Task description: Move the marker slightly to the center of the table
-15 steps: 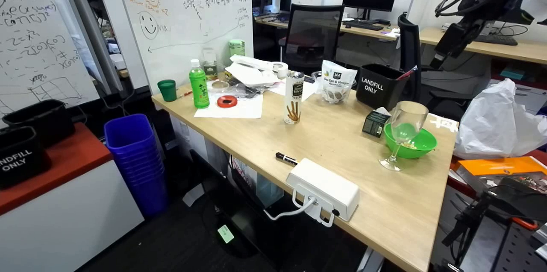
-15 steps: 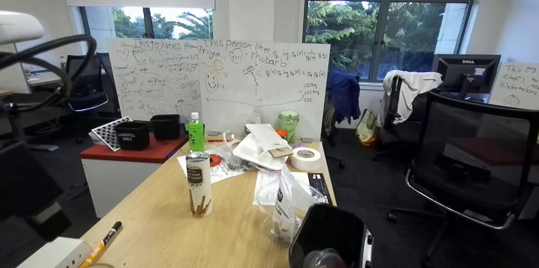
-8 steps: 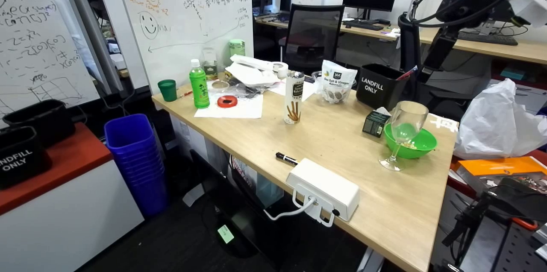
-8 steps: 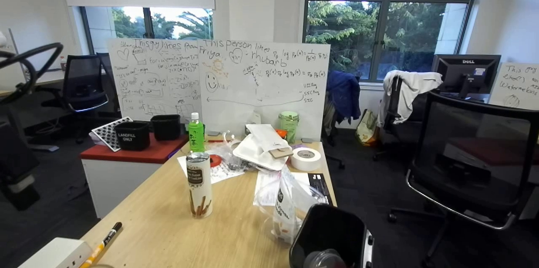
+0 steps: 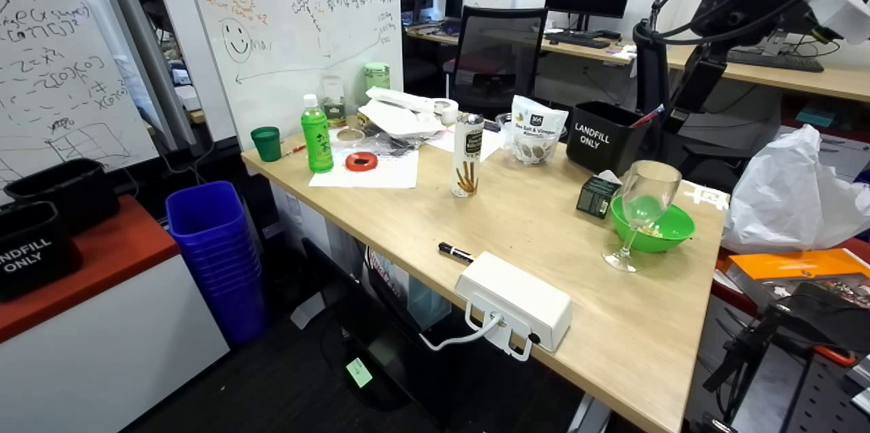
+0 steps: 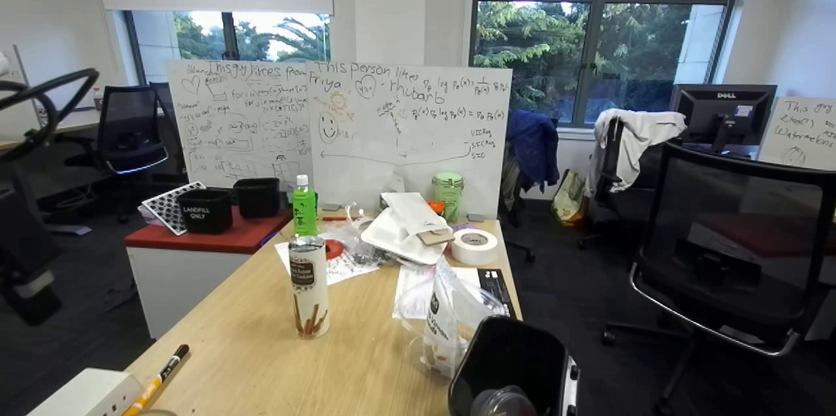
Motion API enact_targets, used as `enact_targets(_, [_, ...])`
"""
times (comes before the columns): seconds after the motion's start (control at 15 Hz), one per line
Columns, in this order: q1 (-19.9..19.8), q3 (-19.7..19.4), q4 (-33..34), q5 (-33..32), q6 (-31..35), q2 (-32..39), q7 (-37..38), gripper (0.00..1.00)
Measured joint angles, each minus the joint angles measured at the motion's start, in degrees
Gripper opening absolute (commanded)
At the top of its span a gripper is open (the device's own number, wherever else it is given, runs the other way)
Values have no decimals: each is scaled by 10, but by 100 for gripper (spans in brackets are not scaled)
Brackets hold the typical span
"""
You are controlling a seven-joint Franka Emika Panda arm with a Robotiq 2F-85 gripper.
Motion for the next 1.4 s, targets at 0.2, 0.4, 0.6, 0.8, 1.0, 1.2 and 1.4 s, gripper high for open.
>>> enact_targets(0.2, [5, 1, 0, 8, 0, 0, -1, 100])
enact_targets(0.4, [31, 6, 4, 28, 2, 12, -13, 100])
enact_targets(0.6, [63, 11, 21, 49, 32, 45, -31, 100])
enact_targets(0.8, [78, 28, 48, 49, 92, 97, -38, 100])
enact_targets(1.0, [97, 42, 68, 60, 149, 152, -56, 100])
enact_targets(1.2, [114, 62, 94, 75, 183, 209, -76, 100])
enact_targets(1.4, [116, 76, 120, 77, 209, 256, -78, 100])
